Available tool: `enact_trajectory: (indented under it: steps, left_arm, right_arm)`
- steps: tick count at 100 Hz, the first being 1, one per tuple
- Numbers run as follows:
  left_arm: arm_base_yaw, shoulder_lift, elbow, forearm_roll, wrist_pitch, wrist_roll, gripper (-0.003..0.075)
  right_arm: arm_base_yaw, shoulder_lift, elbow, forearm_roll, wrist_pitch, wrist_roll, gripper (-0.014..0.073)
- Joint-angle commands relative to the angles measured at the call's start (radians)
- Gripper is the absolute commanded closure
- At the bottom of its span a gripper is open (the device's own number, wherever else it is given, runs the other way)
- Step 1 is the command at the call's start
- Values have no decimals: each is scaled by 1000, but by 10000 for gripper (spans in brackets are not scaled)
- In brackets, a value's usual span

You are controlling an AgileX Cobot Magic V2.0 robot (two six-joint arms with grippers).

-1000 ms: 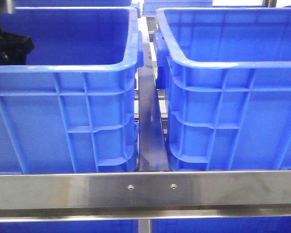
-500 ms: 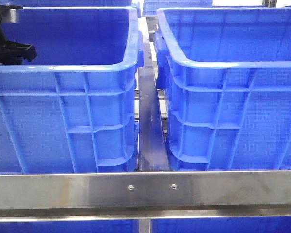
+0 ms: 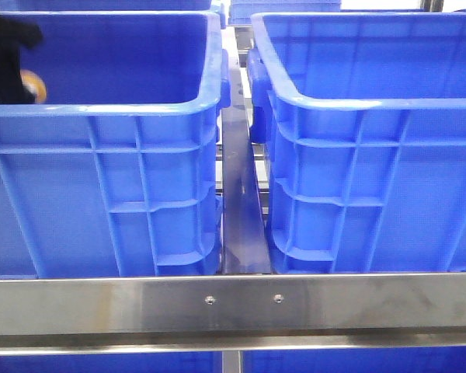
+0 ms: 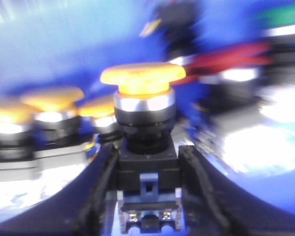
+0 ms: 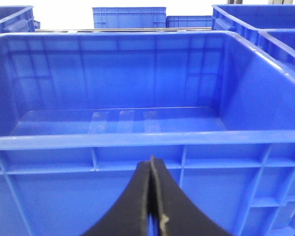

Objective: Pick red and yellow buttons and place in box

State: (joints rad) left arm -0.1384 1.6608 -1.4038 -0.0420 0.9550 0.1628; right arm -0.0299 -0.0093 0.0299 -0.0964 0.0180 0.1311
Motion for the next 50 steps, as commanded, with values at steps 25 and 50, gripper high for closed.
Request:
enact_trajectory:
  steps: [25,50]
  left_arm:
    - [-7,-230,-31,-429,159,542,615]
    - [-16,-245,-29,-722,314,699,615]
  right_arm:
    - [-5,16,-18,-5,-76,-2,659]
    - [-5,16,-18,-5,-76,-2,659]
